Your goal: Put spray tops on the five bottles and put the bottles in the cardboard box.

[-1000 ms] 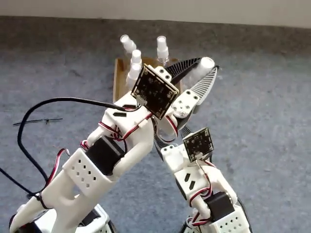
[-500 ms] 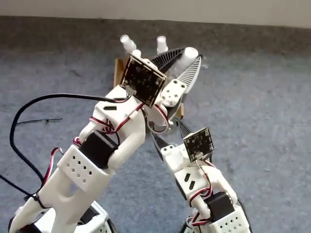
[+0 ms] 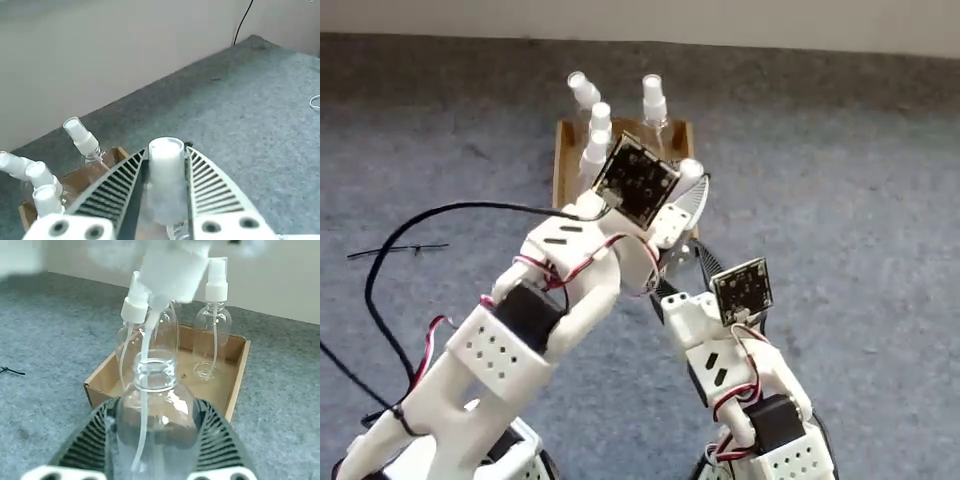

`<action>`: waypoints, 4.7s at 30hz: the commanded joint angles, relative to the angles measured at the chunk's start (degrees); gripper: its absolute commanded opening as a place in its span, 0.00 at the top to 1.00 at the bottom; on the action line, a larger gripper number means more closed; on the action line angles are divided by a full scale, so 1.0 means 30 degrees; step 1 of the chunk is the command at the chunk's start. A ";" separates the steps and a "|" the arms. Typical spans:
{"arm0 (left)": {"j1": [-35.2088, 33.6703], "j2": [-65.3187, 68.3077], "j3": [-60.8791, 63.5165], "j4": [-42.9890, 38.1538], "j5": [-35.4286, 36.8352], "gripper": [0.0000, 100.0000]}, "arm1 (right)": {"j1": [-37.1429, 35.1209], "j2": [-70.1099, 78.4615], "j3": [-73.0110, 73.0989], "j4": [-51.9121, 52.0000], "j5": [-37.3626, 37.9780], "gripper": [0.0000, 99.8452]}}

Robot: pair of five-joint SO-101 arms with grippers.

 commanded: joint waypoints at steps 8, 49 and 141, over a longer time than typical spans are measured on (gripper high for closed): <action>-0.0220 -0.3062 0.2886 0.0908 -0.0176 0.99 | 0.0484 -0.0249 -0.0308 -0.0454 -0.0205 1.00; -0.1626 -0.0073 -0.1656 0.3868 -0.0205 0.85 | 0.0513 -0.0249 -0.0249 -0.0425 -0.1114 1.00; -0.7634 -1.5370 0.7868 0.8967 -0.2198 0.70 | -0.3590 1.6425 -1.8330 0.0864 -0.1407 1.00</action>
